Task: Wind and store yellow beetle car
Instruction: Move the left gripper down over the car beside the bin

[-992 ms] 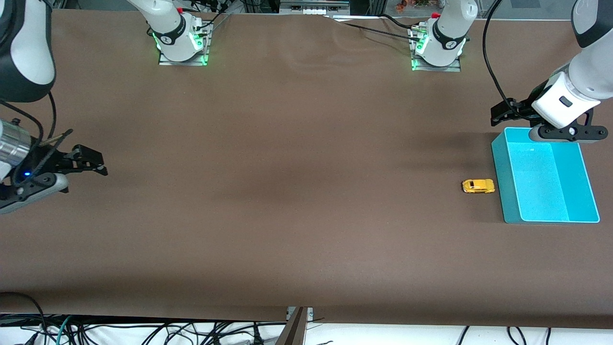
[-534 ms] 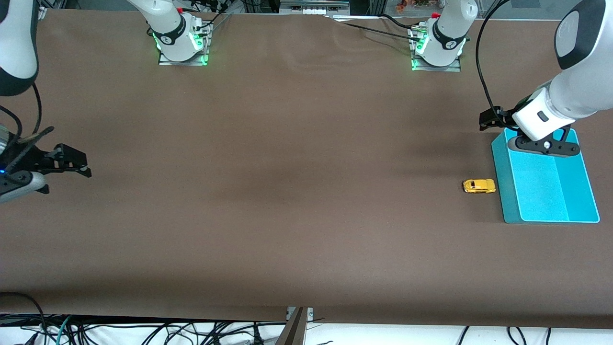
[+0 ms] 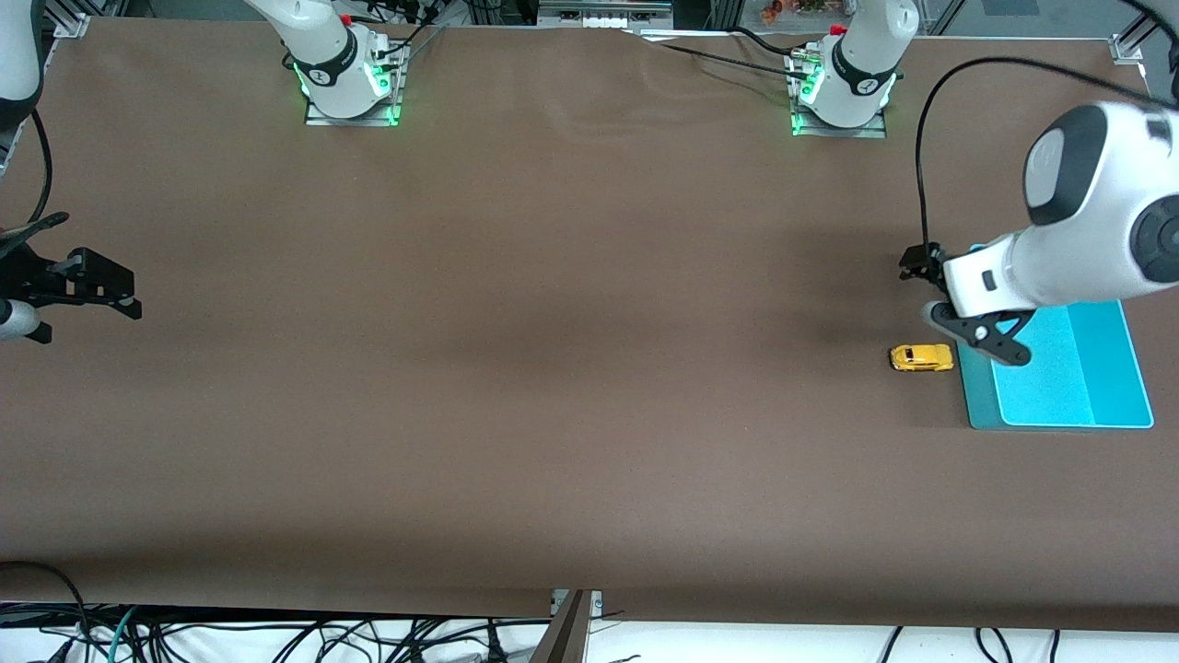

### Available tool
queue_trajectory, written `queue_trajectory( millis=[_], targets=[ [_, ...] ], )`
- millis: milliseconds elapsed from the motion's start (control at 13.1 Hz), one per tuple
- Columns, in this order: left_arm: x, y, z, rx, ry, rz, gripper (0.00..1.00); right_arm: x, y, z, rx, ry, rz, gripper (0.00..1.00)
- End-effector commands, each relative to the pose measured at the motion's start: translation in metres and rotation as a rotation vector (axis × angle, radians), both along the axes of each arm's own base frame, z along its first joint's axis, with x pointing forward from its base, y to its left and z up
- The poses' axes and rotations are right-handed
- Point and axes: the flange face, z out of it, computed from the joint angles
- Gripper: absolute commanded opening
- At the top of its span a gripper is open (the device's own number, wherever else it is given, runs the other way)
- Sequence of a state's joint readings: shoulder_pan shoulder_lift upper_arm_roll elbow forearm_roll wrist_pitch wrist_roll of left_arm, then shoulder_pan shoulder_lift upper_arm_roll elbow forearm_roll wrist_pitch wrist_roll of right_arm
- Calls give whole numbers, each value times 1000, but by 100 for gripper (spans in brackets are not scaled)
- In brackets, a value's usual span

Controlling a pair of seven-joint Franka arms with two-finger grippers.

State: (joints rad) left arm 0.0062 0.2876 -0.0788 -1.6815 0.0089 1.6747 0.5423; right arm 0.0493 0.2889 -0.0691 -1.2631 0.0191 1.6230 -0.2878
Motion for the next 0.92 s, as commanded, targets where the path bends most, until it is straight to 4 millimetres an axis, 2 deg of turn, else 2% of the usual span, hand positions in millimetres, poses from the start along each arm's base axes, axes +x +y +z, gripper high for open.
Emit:
queue_trajectory(
  millis=[0, 229, 382, 458, 610, 687, 763, 839],
  targets=[
    [20, 7, -43, 1, 9, -268, 100, -35, 6, 5, 1, 33, -76, 99],
    [22, 12, -92, -49, 73, -459, 100, -49, 1, -1, 3, 92, -231, 99],
    [22, 13, -113, -40, 44, -636, 100, -51, 1, 2, 7, 89, -242, 99],
    [21, 13, -119, -44, 31, -732, 100, -52, 0, -5, 9, 103, -241, 99],
    [18, 22, -133, -73, 10, -881, 100, -51, -1, -16, 0, 112, -242, 99],
    [17, 34, -141, -76, -11, -922, 100, -48, 0, -20, -1, 115, -241, 99],
    [12, 50, -152, -76, -31, -923, 100, -48, 3, -22, -3, 124, -236, 99],
    [7, 54, -162, -67, -61, -930, 100, -48, 2, -22, -3, 127, -236, 99]
  ],
)
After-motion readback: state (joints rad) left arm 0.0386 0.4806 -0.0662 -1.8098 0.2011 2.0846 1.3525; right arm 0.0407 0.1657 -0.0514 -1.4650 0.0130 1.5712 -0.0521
